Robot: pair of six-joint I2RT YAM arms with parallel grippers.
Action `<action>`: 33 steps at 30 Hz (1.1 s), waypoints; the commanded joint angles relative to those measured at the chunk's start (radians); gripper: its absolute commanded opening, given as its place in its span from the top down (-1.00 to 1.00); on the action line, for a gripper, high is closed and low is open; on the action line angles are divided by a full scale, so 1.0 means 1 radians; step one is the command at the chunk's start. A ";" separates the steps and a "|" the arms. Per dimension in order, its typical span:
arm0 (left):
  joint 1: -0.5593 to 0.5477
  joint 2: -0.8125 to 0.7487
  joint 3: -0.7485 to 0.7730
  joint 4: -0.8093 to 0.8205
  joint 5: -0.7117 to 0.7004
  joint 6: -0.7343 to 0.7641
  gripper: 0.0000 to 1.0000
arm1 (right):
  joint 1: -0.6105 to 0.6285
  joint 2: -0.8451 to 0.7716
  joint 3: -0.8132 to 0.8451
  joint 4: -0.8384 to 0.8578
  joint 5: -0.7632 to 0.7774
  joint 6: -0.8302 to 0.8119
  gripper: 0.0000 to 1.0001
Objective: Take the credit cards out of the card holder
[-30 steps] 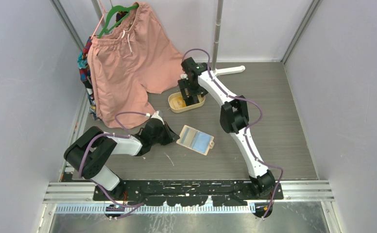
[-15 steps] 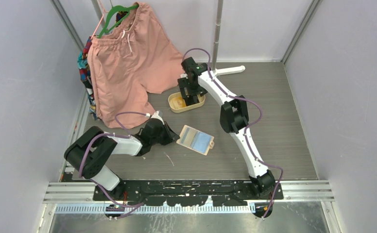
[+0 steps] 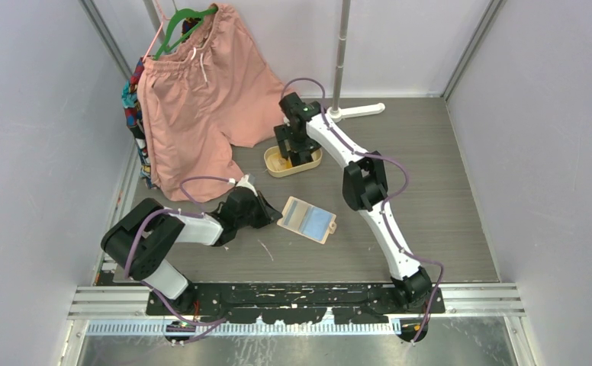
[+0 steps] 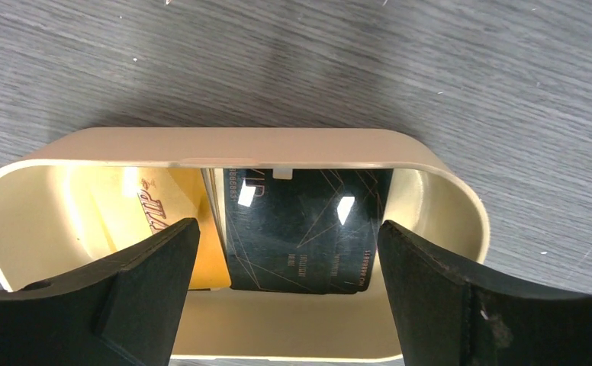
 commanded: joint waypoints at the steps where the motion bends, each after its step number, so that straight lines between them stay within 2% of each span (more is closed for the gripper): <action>1: 0.005 0.054 -0.057 -0.206 -0.038 0.045 1.00 | 0.011 0.003 0.018 0.023 0.031 0.012 -0.84; 33: 0.013 0.036 -0.064 -0.218 -0.038 0.049 1.00 | -0.016 -0.048 -0.051 0.112 0.118 0.069 -0.84</action>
